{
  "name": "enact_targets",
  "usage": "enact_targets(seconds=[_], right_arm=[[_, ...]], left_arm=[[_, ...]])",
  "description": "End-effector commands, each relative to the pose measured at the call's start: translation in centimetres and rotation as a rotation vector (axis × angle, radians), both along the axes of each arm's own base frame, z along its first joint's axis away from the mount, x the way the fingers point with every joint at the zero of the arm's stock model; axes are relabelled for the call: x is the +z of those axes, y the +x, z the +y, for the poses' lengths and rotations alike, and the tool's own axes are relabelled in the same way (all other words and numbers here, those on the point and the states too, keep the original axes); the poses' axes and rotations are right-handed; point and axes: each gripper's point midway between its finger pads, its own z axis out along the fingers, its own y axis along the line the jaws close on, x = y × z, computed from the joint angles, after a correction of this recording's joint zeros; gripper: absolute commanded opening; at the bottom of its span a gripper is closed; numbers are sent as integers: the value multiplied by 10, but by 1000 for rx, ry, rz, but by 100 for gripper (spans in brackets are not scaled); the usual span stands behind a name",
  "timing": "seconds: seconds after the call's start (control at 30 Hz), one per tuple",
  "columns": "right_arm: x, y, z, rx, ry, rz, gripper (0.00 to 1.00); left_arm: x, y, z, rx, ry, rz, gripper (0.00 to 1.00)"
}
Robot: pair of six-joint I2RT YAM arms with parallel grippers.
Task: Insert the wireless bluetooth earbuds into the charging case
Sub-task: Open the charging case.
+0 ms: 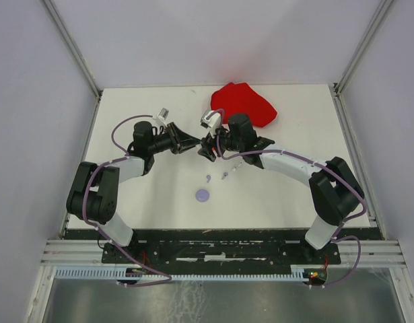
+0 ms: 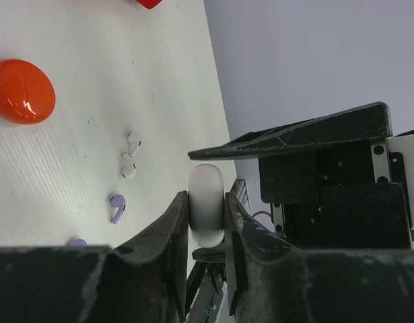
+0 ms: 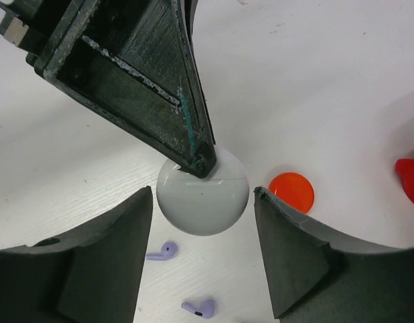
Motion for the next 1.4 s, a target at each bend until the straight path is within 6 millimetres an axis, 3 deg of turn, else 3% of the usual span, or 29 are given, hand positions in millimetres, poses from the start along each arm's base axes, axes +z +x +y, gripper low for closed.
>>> enact_targets(seconds=[0.0,0.07,0.23,0.33,0.4,0.63,0.93,1.37], right_arm=[[40,6,-1,-27,80,-64,80],[50,6,-2,-33,111,-63,88],[86,10,-13,-96,188,-70,97],[103,24,-34,-267,201,-59,99],[102,34,-50,-405,180,-7,99],[82,39,-69,-642,184,191,99],[55,42,-67,-669,143,248,99],[19,48,-64,-693,82,298,99]], left_arm=[[8,4,-2,-4,-23,-36,3],[7,4,-2,5,-20,-34,3],[4,11,1,44,-5,-30,3],[4,20,5,105,-3,-19,3],[9,25,7,149,-26,-17,3],[21,33,4,267,-120,5,3],[28,28,-11,256,-176,13,3],[39,22,-15,226,-230,14,3]])
